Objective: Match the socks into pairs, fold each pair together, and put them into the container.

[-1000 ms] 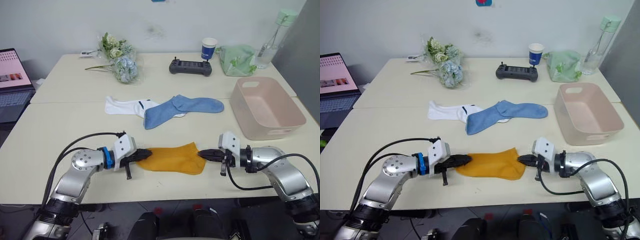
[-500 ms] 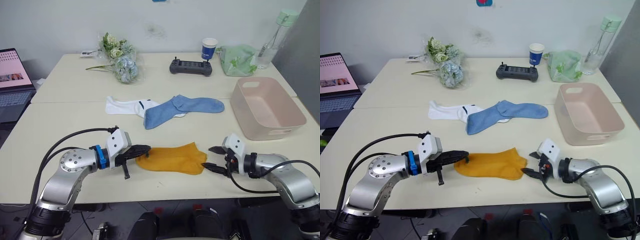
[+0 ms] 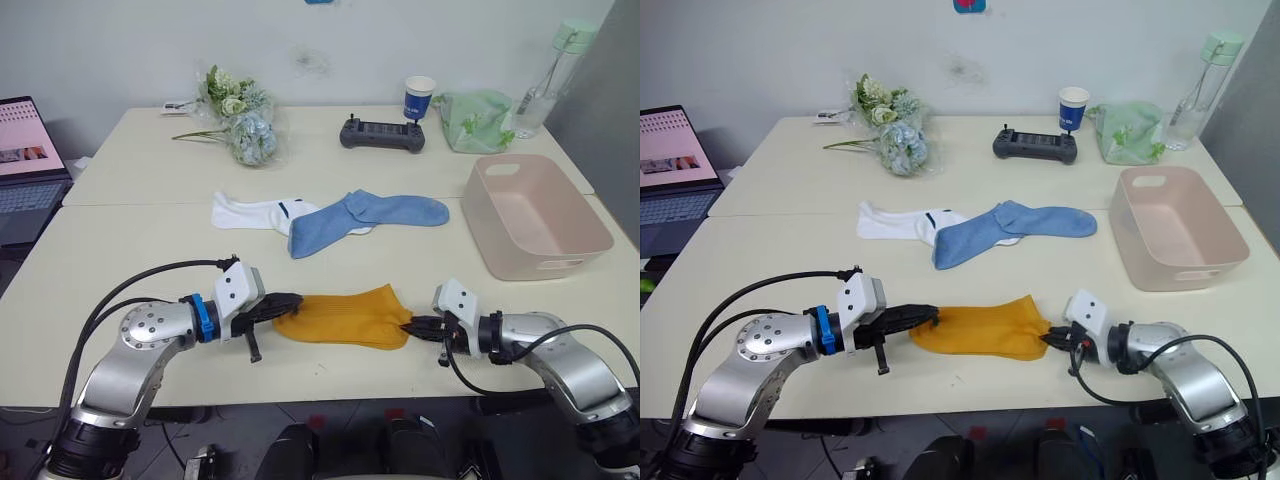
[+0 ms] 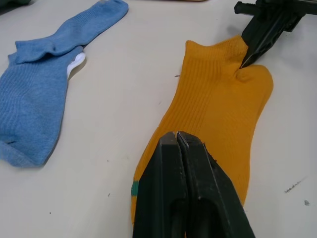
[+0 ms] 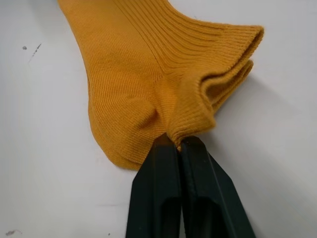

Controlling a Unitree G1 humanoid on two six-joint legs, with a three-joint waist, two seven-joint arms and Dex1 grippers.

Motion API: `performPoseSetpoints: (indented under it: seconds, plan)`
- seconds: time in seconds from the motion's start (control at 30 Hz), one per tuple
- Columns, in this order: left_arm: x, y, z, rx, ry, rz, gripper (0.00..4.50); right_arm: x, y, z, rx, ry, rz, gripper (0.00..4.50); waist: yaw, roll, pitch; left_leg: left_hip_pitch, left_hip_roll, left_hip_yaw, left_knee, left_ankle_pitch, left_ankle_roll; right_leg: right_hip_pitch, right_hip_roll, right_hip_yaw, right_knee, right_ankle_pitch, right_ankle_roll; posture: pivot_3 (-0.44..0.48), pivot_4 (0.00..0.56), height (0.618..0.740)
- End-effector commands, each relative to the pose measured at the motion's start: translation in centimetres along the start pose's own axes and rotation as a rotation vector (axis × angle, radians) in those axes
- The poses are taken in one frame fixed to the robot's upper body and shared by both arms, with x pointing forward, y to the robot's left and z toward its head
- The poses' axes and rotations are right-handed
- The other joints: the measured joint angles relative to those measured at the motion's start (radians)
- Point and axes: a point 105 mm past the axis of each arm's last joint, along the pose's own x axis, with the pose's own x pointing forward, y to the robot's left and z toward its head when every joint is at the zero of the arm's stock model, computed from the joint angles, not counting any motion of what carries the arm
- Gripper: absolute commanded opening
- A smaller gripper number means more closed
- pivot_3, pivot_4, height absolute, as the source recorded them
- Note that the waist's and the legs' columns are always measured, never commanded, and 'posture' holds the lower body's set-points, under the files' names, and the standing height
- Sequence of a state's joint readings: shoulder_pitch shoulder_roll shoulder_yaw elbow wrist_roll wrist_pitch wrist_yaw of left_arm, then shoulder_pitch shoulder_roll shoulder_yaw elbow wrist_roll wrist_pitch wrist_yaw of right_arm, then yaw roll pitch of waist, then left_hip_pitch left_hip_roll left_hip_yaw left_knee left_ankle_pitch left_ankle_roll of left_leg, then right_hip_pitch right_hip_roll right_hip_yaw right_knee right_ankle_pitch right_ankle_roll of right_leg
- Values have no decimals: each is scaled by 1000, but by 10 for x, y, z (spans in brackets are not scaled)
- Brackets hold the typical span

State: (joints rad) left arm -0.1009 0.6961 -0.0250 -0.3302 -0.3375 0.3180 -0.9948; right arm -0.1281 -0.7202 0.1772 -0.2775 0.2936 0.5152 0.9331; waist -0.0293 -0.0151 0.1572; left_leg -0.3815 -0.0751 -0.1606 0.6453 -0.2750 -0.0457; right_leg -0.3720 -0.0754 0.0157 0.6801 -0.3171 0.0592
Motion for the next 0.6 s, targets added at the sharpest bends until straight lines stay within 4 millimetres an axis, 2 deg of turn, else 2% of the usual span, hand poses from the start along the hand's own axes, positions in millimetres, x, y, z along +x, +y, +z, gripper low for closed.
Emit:
performPoseSetpoints:
  seconds: [0.03,0.23,0.5,0.6]
  plan:
    - [12,-8,22,11,-57,-93,0,-18,-19,-3,-10,21,-9,22,4,-1,0,0,0,0,0,0,0,0,0,0,0,0,0,0,150,740]
    - [41,-15,29,-49,-65,-250,0,-30,-28,0,-35,21,66,22,5,-1,0,0,-1,1,1,0,0,1,-1,-1,-1,0,0,0,150,740]
    - [97,-14,2,-8,49,-313,0,-32,-32,6,-18,-13,110,22,0,-1,0,-1,0,1,1,0,0,0,0,-1,0,0,0,0,150,740]
    - [106,-19,-9,-9,83,-323,0,-31,-27,13,-5,-38,135,22,-2,-1,1,-1,0,1,1,0,0,0,0,-1,0,0,0,0,150,740]
